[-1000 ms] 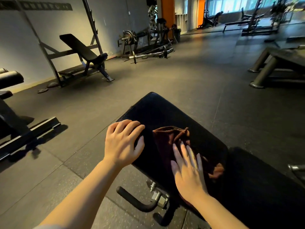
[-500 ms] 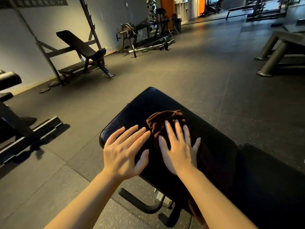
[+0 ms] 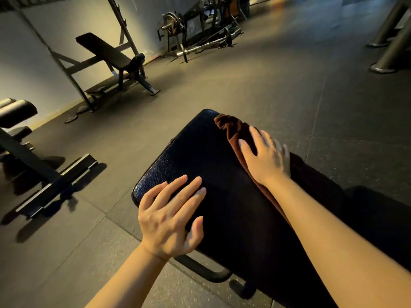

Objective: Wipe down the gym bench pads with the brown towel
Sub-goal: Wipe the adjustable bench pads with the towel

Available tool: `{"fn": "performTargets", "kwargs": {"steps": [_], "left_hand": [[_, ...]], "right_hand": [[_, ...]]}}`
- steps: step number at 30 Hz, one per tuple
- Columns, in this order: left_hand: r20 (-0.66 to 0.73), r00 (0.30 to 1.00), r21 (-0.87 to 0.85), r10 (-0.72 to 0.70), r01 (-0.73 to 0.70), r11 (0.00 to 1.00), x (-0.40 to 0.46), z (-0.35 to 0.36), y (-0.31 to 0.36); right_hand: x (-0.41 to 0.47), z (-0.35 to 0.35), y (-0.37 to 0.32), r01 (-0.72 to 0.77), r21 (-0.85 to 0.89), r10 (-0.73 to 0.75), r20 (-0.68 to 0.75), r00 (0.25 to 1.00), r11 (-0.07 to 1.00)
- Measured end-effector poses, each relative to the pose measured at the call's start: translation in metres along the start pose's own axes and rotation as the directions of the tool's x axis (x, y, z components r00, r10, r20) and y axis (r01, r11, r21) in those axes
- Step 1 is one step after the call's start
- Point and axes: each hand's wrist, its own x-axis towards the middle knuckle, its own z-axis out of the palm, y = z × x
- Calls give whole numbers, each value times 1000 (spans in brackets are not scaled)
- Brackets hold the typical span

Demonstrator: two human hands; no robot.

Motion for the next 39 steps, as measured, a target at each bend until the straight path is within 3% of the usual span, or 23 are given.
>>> {"fn": "performTargets", "kwargs": {"steps": [4, 13, 17, 19, 23, 31, 39], "left_hand": [[24, 999, 16, -28, 27, 1000, -3, -1, 0], [158, 976, 41, -151, 146, 988, -3, -12, 10], [183, 928, 60, -323, 318, 946, -3, -13, 36], [154, 922, 23, -356, 357, 934, -8, -8, 63], [40, 959, -65, -280, 282, 957, -24, 5, 102], [-155, 959, -77, -237, 228, 971, -25, 25, 102], [-193, 961, -83, -197, 184, 979, -29, 41, 99]], "right_hand": [[-47, 6, 0, -98, -35, 100, 31, 995, 995], [-187, 20, 19, -38, -64, 39, 22, 999, 997], [-221, 28, 23, -37, -65, 39, 29, 999, 997], [-218, 25, 22, -39, -92, 42, 35, 998, 995], [-192, 17, 23, 1, -125, 6, 57, 998, 992], [-80, -3, 61, -18, -78, 21, 39, 999, 997], [-3, -6, 84, -271, 11, 271, -2, 963, 963]]}}
